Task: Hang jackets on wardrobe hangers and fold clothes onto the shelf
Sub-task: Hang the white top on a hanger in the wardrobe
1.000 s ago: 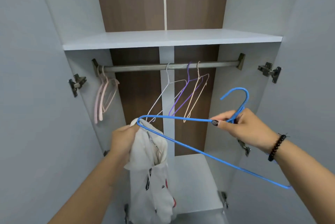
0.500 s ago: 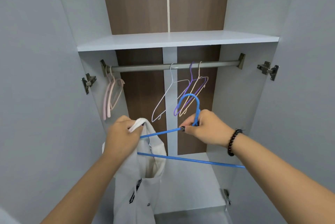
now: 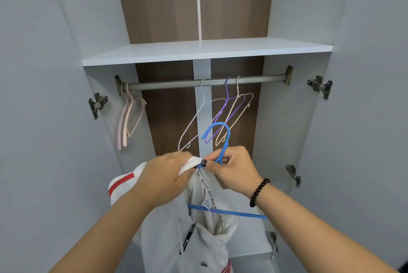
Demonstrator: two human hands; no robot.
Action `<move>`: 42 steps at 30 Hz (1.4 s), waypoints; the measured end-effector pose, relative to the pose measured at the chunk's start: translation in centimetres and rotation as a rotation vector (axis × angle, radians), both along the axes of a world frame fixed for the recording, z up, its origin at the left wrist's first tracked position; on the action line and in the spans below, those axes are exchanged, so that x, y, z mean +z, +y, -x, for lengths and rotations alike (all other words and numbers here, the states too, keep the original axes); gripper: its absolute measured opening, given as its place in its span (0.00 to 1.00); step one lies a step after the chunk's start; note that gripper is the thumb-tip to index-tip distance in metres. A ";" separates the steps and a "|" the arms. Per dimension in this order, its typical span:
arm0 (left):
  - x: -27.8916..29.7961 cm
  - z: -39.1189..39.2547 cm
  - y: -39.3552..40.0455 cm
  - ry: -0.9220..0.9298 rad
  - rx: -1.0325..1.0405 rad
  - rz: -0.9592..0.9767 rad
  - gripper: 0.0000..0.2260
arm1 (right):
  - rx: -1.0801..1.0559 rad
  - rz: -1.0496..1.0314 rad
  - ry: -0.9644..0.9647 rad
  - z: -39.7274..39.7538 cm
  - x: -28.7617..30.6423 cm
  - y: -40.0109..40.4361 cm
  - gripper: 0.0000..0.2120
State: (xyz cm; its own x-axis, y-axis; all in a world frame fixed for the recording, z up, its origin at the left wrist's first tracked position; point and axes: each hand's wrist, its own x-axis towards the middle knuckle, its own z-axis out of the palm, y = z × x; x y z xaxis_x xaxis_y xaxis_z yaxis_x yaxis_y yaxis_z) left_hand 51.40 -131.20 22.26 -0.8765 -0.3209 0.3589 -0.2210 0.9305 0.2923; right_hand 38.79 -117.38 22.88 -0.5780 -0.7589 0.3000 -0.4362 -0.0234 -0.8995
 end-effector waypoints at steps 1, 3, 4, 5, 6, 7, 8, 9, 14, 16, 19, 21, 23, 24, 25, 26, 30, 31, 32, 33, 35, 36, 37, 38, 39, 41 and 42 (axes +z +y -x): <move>-0.1 0.3 -0.1 -0.022 -0.038 0.010 0.10 | -0.002 0.003 0.018 0.5 -0.2 0.3 0.09; -0.4 0.8 -0.1 -0.011 -0.076 -0.022 0.09 | -0.025 -0.001 0.047 1.6 -0.6 0.9 0.07; -0.7 1.1 0.1 0.007 -0.070 -0.039 0.11 | -0.052 0.014 0.079 2.1 -0.6 1.2 0.07; -1.2 1.4 0.2 0.044 -0.064 -0.051 0.14 | -0.099 0.054 0.152 2.7 -0.6 1.6 0.07; -1.5 1.7 0.3 0.086 -0.047 -0.058 0.15 | -0.169 0.119 0.271 3.3 -0.7 2.0 0.08; -1.9 2.0 0.4 0.141 -0.030 -0.064 0.15 | -0.266 0.199 0.397 3.8 -0.8 2.7 0.10; -2.0 2.3 0.3 0.184 0.000 -0.076 0.15 | -0.385 0.284 0.479 4.4 -1.2 3.4 0.13; -2.1 2.5 0.1 0.228 0.024 -0.101 0.12 | -0.506 0.358 0.493 4.8 -1.7 4.1 0.15; -1.1 3.5 -0.1 0.349 0.066 -0.228 0.06 | -0.833 0.350 0.106 4.4 -7.4 4.7 0.23; -0.4 3.7 0.2 0.412 0.059 -0.262 0.05 | -0.800 -0.009 -0.130 4.2 -9.9 3.3 0.30; 0.4 3.3 0.6 0.506 0.050 -0.338 0.07 | -0.508 -0.531 -0.501 3.4 -13.0 0.6 0.40; 0.7 2.5 0.6 0.569 0.051 -0.393 0.10 | -0.341 -0.593 -0.706 3.5 -13.9 -0.6 0.31; 0.9 1.3 0.3 0.595 0.064 -0.446 0.13 | -0.287 -0.548 -0.769 4.5 -14.3 -1.0 0.14; 0.9 0.6 -0.1 0.591 0.075 -0.464 0.14 | -0.295 -0.520 -0.729 5.2 -14.1 -1.0 0.08; 0.8 -0.2 -0.6 0.580 0.083 -0.475 0.17 | -0.321 -0.477 -0.679 5.9 -13.4 -0.9 0.04; 0.5 -1.1 -1.1 0.549 0.089 -0.491 0.20 | -0.350 -0.424 -0.634 6.6 -12.3 -0.6 0.04; -1.8 -3.5 -2.8 0.366 0.090 -0.630 0.23 | -0.394 -0.306 -0.486 8.9 -7.3 -0.2 0.11; -2.2 -3.7 -2.7 0.320 0.078 -0.672 0.21 | -0.398 -0.314 -0.429 9.1 -6.1 -0.3 0.11; -2.7 -3.7 -2.6 0.293 0.069 -0.716 0.20 | -0.402 -0.323 -0.383 9.0 -4.9 -0.2 0.12; -3.1 -3.6 -2.3 0.284 0.051 -0.771 0.18 | -0.409 -0.326 -0.358 8.9 -4.1 -0.3 0.13; -3.8 -3.4 -1.6 0.280 0.024 -0.921 0.15 | -0.404 -0.304 -0.388 8.4 -2.5 -0.3 0.09; -4.2 -3.4 -1.3 0.274 0.006 -0.964 0.13 | -0.395 -0.276 -0.426 8.1 -1.6 -0.3 0.05; -4.9 -3.3 -1.1 0.269 -0.007 -0.987 0.11 | -0.387 -0.257 -0.454 7.8 -1.0 -0.2 0.04; -5.5 -3.1 -0.8 0.253 -0.007 -0.975 0.10 | -0.373 -0.251 -0.471 7.5 -0.5 -0.1 0.06; -6.3 -2.9 -0.6 0.233 -0.012 -0.953 0.11 | -0.359 -0.253 -0.472 7.3 -0.1 0.0 0.08; -7.2 -2.7 0.4 0.235 -0.016 -0.905 0.21 | -0.346 -0.261 -0.459 6.8 0.6 0.3 0.11; -7.6 -2.4 0.8 0.253 -0.022 -0.901 0.25 | -0.345 -0.263 -0.460 6.7 0.8 0.4 0.11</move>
State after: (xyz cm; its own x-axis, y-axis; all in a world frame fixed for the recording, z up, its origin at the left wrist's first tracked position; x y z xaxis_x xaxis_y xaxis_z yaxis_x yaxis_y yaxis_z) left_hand 53.75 -130.38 14.71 -0.8154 -0.5551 0.1640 -0.0371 0.3328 0.9423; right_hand 32.12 -116.99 23.69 -0.8283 -0.5200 -0.2085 0.0535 0.2972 -0.9533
